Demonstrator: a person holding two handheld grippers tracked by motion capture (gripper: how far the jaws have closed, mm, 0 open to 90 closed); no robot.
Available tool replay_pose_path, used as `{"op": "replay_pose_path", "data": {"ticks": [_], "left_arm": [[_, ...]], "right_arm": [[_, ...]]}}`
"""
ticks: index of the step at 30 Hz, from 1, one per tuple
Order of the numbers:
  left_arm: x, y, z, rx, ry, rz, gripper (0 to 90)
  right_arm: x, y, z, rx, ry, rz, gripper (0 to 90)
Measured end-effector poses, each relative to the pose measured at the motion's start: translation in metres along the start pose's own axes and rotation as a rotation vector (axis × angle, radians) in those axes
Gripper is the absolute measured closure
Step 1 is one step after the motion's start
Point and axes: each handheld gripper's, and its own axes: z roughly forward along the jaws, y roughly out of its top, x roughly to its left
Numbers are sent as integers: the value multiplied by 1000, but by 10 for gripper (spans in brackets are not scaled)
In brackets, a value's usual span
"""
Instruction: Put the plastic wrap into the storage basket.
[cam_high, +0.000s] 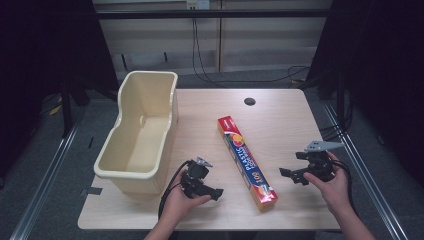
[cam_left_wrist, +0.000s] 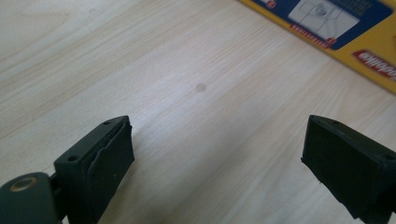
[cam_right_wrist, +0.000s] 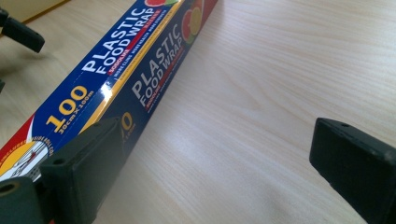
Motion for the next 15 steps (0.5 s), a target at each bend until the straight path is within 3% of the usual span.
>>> {"op": "replay_pose_path", "data": {"ticks": [2,6,7,8,12,13,15], "left_arm": [[0,3,-3,15,-12,13,85],[-3,12,-4,-9,-18,-7,79],[-3,16,-4,5,-24,10,78],[-4,19,-4,-1,-28,-6,76],[-10,38,1,-9,-11,-6,62],[-13,43,2,-25,-7,-23,57],[-13,54,2,-2,-6,2,54]], "right_arm": [[-1,-1,0,0,2,-4,25],[-1,-4,1,19,-17,-1,25],[-1,-5,0,27,-11,2,25],[-1,-6,1,33,-13,2,25],[-1,-8,0,29,-24,1,25],[-2,-9,0,28,-27,6,25],[-3,-10,1,29,-19,-10,25]]}}
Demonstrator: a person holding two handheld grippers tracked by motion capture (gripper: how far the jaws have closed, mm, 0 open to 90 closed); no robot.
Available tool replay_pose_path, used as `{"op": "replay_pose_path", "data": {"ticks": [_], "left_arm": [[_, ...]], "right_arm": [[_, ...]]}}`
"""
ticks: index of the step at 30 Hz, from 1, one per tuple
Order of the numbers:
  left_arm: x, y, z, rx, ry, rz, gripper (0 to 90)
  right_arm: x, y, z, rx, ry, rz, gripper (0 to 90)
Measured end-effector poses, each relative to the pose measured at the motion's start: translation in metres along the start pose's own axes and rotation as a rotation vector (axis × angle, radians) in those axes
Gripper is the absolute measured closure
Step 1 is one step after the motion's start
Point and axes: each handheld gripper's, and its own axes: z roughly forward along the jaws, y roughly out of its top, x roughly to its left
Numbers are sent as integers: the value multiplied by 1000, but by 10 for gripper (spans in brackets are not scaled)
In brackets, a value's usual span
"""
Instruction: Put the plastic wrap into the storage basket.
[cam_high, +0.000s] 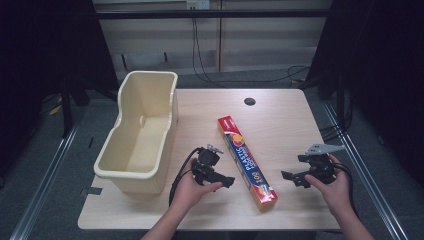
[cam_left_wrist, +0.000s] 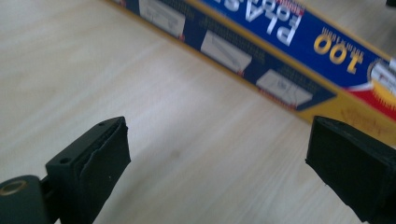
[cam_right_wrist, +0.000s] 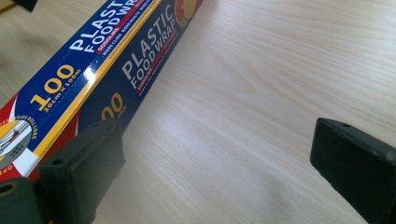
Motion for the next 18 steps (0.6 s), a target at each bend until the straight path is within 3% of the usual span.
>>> {"op": "replay_pose_path", "data": {"ticks": [1,2,4,5,6,14,18], "left_arm": [[-3,5,2,-32,5,-46,53],[-1,10,2,-2,13,-27,54],[2,20,3,7,19,-45,54],[1,24,6,-20,26,-97,54],[5,29,6,14,35,-77,53],[11,51,28,-4,24,-164,14],[12,59,42,1,56,-200,6]], "right_arm": [[0,0,0,5,-8,4,25],[0,-1,0,5,-16,10,25],[-1,-2,0,3,-19,15,25],[-2,-2,0,3,-20,18,25],[-3,-2,0,3,-25,22,25],[-1,0,-2,-12,-41,14,26],[-1,-1,-1,-20,-41,17,26]]}}
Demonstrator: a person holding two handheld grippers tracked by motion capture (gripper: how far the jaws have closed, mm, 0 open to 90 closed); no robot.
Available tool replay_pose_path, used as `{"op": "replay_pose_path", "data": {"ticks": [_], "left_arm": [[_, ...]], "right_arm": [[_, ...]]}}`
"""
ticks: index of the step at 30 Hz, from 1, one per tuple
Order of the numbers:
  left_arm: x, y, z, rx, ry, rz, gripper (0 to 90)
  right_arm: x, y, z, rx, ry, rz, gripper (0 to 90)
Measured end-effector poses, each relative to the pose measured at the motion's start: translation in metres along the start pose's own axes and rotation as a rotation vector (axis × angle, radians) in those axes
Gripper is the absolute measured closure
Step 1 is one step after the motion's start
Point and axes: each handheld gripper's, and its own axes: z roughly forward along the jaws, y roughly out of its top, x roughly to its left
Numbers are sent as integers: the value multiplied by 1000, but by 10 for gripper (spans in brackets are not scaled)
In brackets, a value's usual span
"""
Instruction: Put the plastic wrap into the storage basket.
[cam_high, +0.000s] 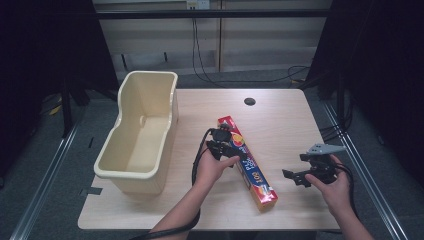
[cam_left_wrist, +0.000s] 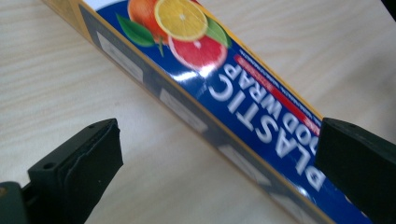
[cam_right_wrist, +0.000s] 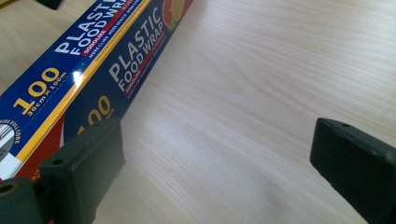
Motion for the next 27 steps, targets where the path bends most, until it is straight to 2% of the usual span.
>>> {"op": "replay_pose_path", "data": {"ticks": [3,5,9,10,11,13,17,19,22,26,27], "left_arm": [[0,6,7,-14,28,-33,13],[-3,10,13,-9,19,-59,13],[-10,12,24,10,35,-38,0],[-12,11,31,10,11,-66,0],[-12,11,33,15,-3,-77,0],[-11,12,34,24,-8,-104,0],[-12,14,34,32,-7,-110,0],[-12,14,34,32,3,-99,0],[-16,15,36,43,30,-119,0],[-14,14,41,40,12,-149,0],[-12,14,41,47,11,-138,0]], "right_arm": [[0,0,0,-10,0,-1,26],[0,0,-1,-12,-5,2,26],[0,0,-1,-15,-5,8,25],[0,0,-1,-15,-6,12,25],[0,0,-1,-23,-9,10,25],[1,0,-1,-24,-12,10,25],[2,0,0,-14,-13,12,25],[2,0,0,-14,-12,14,25],[2,0,1,-13,-22,21,25],[1,0,1,-17,-25,26,25],[1,0,1,-17,-22,26,25]]}}
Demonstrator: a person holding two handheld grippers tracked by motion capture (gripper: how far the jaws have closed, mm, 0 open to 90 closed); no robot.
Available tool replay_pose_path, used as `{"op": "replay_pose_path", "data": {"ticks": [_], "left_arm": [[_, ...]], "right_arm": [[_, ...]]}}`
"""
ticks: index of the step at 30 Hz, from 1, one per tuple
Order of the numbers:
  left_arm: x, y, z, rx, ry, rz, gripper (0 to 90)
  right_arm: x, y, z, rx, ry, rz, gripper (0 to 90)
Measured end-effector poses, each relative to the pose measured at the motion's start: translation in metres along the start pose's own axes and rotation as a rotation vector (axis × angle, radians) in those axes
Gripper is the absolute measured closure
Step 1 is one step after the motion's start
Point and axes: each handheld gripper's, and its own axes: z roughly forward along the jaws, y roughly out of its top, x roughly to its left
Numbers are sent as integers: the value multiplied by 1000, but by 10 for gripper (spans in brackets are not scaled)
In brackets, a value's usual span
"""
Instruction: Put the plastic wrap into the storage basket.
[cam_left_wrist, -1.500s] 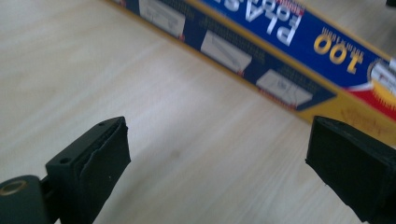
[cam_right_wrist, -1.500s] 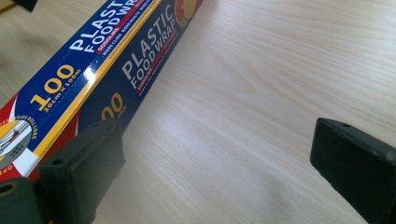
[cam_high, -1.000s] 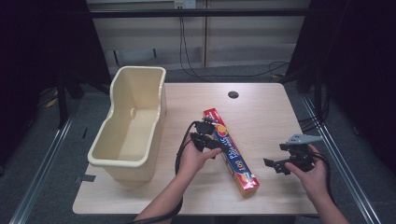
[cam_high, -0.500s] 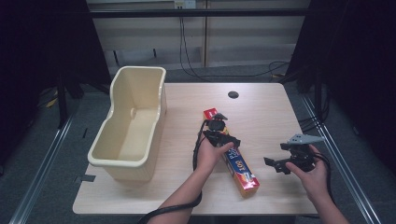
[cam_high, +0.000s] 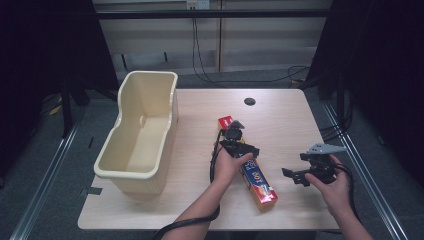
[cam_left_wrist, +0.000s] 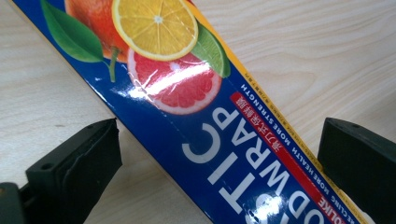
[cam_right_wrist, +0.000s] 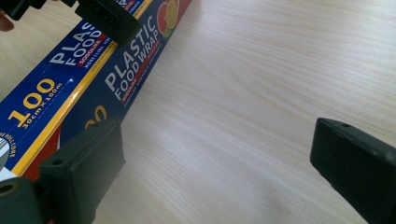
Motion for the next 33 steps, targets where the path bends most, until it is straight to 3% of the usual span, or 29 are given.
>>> {"op": "replay_pose_path", "data": {"ticks": [4,11,14,18,22,27,28,31,33], "left_arm": [[4,0,1,-1,-25,-6,0],[2,2,3,13,-19,-7,0],[7,3,1,37,-45,-10,0],[12,2,-4,71,-58,-19,44],[22,2,-15,102,-61,5,124],[41,0,-38,139,2,50,280],[41,0,-38,139,2,50,296],[45,-1,-45,124,54,90,325],[45,-1,-49,117,88,135,332]], "right_arm": [[0,0,0,-2,-4,3,26],[-1,1,1,-9,-4,10,26],[-1,1,1,-10,-5,9,26],[-3,1,0,-14,-3,14,27],[-3,1,-1,-18,-8,23,27],[-2,1,-1,-22,-9,14,28],[-2,1,-1,-22,-9,14,28],[-2,2,-1,-24,-8,18,28],[-2,2,-1,-25,-6,15,29]]}}
